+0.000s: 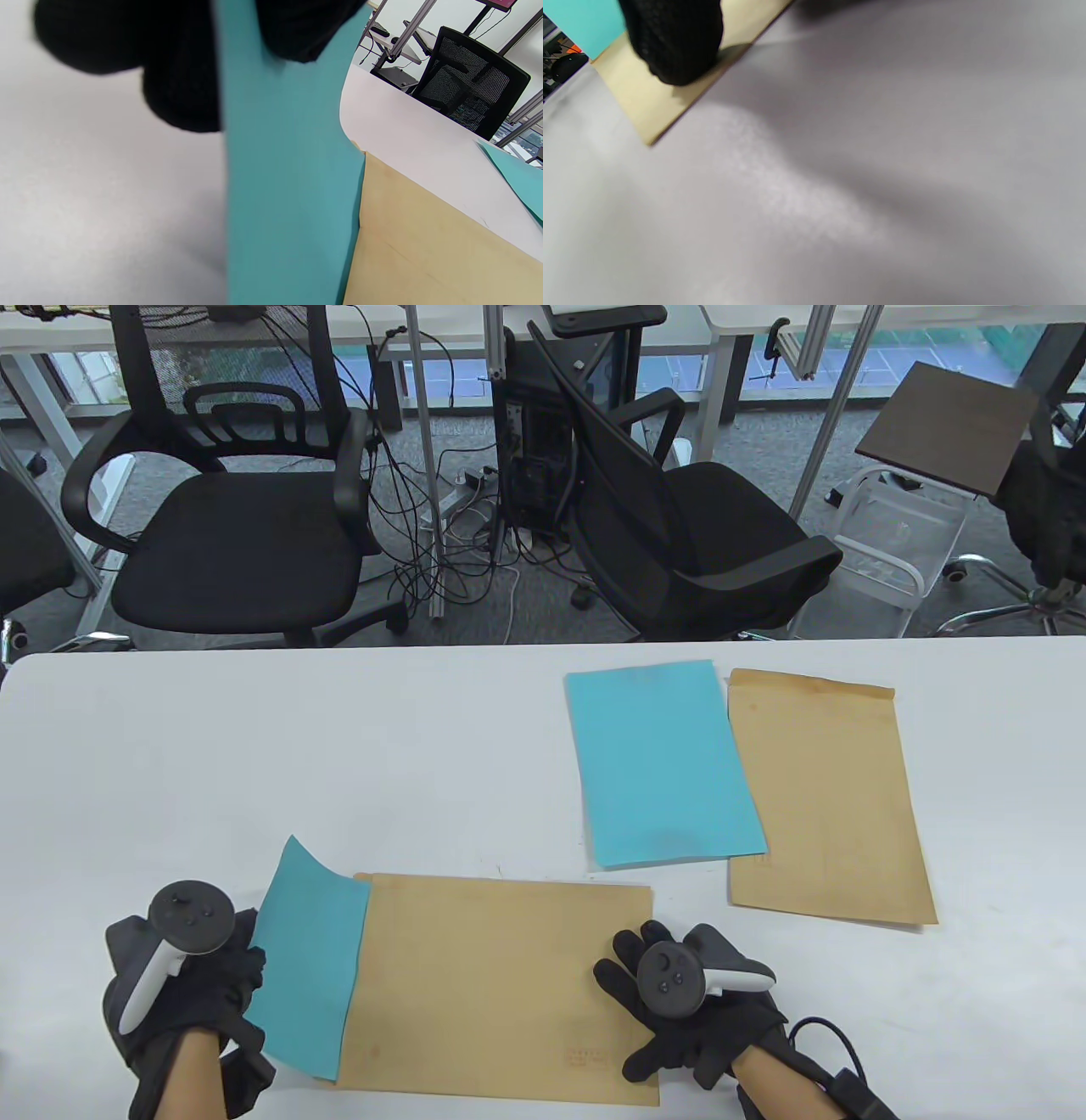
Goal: Stuff flat paper into A4 envelope
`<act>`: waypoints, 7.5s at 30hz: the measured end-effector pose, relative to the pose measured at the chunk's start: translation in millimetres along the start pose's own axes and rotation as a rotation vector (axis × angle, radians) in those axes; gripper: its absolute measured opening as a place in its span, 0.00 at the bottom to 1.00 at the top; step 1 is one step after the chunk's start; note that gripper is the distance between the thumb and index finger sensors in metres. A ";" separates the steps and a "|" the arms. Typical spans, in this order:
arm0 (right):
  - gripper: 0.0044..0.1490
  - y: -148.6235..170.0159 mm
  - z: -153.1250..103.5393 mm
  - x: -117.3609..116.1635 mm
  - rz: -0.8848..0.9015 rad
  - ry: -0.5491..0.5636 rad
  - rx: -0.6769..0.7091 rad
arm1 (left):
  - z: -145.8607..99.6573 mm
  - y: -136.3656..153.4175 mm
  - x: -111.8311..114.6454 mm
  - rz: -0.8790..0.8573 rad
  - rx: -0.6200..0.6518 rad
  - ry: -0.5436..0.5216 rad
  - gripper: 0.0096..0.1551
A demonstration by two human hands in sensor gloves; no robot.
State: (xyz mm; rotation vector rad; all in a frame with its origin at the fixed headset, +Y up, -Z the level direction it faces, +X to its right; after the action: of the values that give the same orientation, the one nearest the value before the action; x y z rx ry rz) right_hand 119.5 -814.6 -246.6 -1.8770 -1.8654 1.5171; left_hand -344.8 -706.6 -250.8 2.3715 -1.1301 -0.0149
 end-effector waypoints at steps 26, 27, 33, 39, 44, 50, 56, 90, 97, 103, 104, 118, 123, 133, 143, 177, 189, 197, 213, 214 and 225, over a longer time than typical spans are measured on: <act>0.68 0.0 0.0 0.0 0.000 0.000 0.000 | 23.1 5.7 44.8 0.073 0.026 0.069 0.33; 0.68 0.0 0.0 0.0 0.000 0.000 0.000 | 23.5 5.5 45.9 0.077 0.027 0.072 0.33; 0.68 0.0 0.0 -0.2 0.014 -0.001 0.004 | 25.1 2.1 53.7 0.072 0.042 0.081 0.34; 0.68 0.2 0.0 -0.1 0.015 -0.002 0.004 | 27.4 1.4 62.8 0.098 0.041 0.102 0.35; 0.68 0.2 0.0 -0.1 0.015 -0.002 0.004 | 27.4 4.2 65.9 0.033 0.057 0.120 0.36; 0.68 0.0 0.0 -0.3 0.021 -0.003 0.006 | 25.2 5.6 68.1 0.038 0.081 0.122 0.37; 0.68 0.1 0.0 -0.2 0.021 -0.004 0.006 | 23.1 14.3 59.4 -0.084 0.101 0.121 0.43; 0.68 0.8 0.3 -0.1 0.015 -0.001 0.008 | 9.7 1.4 71.5 -0.034 0.174 0.057 0.35; 0.68 1.0 0.3 -0.1 0.015 0.000 0.009 | 5.7 -12.4 82.8 0.178 0.181 0.070 0.45; 0.68 1.0 0.6 -0.5 0.019 0.002 0.012 | 6.2 -13.3 88.5 0.144 0.190 0.124 0.45; 0.68 1.3 0.6 -1.0 0.024 0.003 0.017 | 6.4 -13.5 89.9 0.142 0.192 0.139 0.45; 0.68 2.3 0.6 -2.0 0.040 0.003 0.019 | 7.4 -18.0 102.3 0.121 0.211 0.216 0.46; 0.68 2.5 0.7 -2.2 0.040 0.004 0.019 | 7.6 -19.7 104.8 0.132 0.213 0.211 0.46; 0.67 0.6 1.9 -4.3 0.026 -0.001 0.012 | 6.8 -21.8 104.7 -0.003 0.221 0.259 0.45; 0.68 0.7 2.4 -4.1 0.023 -0.002 0.010 | 6.9 -13.3 88.4 0.236 0.015 0.157 0.46; 0.74 7.2 -34.8 93.0 0.217 0.554 0.053 | -43.2 -116.9 13.4 0.075 0.488 0.020 0.23; 0.63 -15.2 -17.2 256.7 0.604 0.838 0.175 | -88.0 -202.0 -33.4 0.086 0.698 -0.001 0.22; 0.29 -10.0 -20.6 264.5 0.800 0.965 0.232 | -88.1 -196.0 -55.5 -0.033 0.764 -0.054 0.24; 0.52 28.5 -101.4 249.7 0.902 1.093 0.327 | -73.8 -176.4 -54.8 -0.363 1.011 -0.179 0.23; 0.51 28.2 -107.1 254.7 0.874 1.107 0.307 | -75.1 -176.5 -54.6 -0.357 1.015 -0.188 0.23; 0.35 -49.4 -77.8 307.2 0.118 0.580 -0.029 | -81.6 -185.7 -34.8 -0.329 1.051 -0.203 0.22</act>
State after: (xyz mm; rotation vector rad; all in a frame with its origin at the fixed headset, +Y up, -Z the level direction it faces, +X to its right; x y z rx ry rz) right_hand 62.8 -514.8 -345.3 -2.1645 -1.5325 0.8295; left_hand -215.2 -548.0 -270.2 3.5371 -0.9258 0.3011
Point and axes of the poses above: the tracker on the back of each hand, its own y axis roughly to the little-finger side, its own z axis roughly from the wrist to the fingertips, x = y × z, the point moved 2 cm from there along z, roughly from the wrist to the fingertips, and after that the axes turned 14 degrees about -z, right-handed, at the moved point
